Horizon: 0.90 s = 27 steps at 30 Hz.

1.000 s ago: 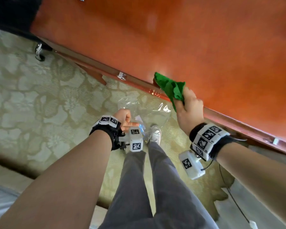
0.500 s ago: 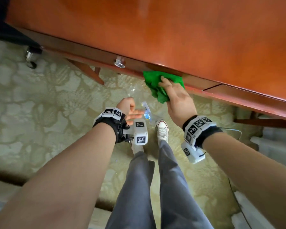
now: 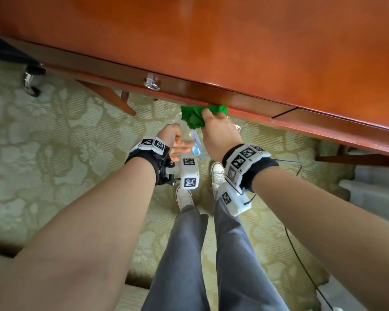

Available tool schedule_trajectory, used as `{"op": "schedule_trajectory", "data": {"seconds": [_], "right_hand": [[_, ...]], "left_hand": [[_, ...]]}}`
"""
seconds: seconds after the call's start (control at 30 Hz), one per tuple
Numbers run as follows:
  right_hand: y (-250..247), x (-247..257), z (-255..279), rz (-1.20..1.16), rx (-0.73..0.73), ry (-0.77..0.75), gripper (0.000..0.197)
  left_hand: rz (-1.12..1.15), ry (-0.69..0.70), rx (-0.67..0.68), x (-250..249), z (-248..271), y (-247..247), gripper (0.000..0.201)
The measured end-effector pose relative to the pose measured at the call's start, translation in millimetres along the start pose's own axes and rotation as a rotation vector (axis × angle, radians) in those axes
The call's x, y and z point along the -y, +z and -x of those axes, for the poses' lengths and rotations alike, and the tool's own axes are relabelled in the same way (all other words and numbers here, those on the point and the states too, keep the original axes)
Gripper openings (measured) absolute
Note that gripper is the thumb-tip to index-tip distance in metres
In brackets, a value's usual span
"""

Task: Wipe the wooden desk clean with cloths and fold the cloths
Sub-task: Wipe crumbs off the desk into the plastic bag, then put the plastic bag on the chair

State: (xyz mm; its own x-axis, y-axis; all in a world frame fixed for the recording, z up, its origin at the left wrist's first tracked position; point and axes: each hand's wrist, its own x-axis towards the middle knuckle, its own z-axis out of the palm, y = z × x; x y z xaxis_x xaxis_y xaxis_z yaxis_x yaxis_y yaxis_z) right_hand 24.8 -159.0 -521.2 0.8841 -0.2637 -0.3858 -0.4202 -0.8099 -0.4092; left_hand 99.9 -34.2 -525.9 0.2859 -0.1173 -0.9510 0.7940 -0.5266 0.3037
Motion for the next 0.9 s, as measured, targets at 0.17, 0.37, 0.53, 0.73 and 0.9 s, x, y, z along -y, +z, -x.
{"op": "schedule_trajectory", "data": {"seconds": [0.17, 0.37, 0.53, 0.73, 0.9], "right_hand": [[-0.3, -22.3, 24.0, -0.146, 0.181, 0.035, 0.020], [-11.6, -41.6, 27.4, -0.315, 0.110, 0.179, 0.022], [-33.5, -48.6, 32.5, -0.484, 0.021, 0.344, 0.030], [-64.0, -35.9, 54.4, -0.773, -0.025, 0.501, 0.031], [-111.0, 2.0, 78.3, -0.813, 0.009, 0.535, 0.009]], "left_hand": [[-0.016, -0.010, 0.002, 2.5, 1.9, 6.5, 0.021], [-0.046, -0.039, 0.006, 0.0, 9.6, 8.8, 0.023], [-0.048, -0.047, -0.003, 1.2, 22.4, 9.8, 0.022], [-0.093, -0.070, 0.045, 9.7, 70.0, 6.2, 0.016], [-0.107, -0.047, 0.094, 14.0, 131.0, -14.7, 0.018]]}}
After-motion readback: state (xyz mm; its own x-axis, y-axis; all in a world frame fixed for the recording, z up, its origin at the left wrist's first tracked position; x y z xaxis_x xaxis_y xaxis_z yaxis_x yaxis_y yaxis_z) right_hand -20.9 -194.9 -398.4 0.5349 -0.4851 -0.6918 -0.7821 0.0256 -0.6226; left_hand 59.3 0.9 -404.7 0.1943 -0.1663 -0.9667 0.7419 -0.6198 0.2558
